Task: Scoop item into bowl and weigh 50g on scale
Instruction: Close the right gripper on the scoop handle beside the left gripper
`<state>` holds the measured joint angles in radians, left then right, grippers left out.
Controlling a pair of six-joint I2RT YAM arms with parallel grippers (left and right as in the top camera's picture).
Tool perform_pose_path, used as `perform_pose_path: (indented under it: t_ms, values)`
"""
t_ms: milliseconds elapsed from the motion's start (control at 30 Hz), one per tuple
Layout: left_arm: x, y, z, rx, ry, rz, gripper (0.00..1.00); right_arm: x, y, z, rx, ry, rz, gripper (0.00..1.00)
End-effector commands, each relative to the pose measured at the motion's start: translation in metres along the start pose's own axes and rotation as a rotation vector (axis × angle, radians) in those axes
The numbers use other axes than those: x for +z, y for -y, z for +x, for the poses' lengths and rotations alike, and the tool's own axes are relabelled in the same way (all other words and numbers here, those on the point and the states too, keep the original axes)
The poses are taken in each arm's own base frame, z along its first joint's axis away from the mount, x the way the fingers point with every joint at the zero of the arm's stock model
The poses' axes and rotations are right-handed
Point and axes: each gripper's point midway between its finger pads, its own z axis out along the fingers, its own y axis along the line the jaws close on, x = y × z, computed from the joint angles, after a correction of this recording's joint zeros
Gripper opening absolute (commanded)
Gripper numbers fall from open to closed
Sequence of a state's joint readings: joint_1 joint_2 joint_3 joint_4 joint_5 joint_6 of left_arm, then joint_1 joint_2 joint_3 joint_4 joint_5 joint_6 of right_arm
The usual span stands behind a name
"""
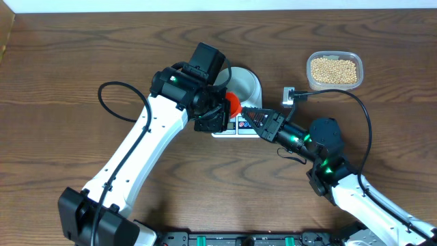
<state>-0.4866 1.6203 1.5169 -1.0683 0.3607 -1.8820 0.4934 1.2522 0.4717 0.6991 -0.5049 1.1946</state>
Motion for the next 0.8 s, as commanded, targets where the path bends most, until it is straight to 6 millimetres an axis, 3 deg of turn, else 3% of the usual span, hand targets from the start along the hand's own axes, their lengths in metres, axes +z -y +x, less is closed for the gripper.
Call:
perform_pose_path:
  t_ms: [0,333,500,767]
  values:
    - [-0.0082,0.0034,0.0046,0.004,-0.005,0.026,0.08,0.0023,-0.005,-0.0008,-0.007,-0.001,-0.01,0.12]
    - [-0.0082,0.0034,0.0046,0.004,-0.005,0.026,0.07,0.0023,-0.0046,-0.0008,-0.007,-0.001,-0.008,0.08]
    - [-0.0082,0.0033,0.0046,0.004,-0.005,0.026,0.08,0.0023,-0.0025,0.0001,-0.002,-0.004,0.0,0.01]
    - [-0.0082,0.0033,0.0046,0.005,-0.005,0.026,0.08,0.0023,-0.0004,0.0007,0.003,-0.007,0.008,0.01]
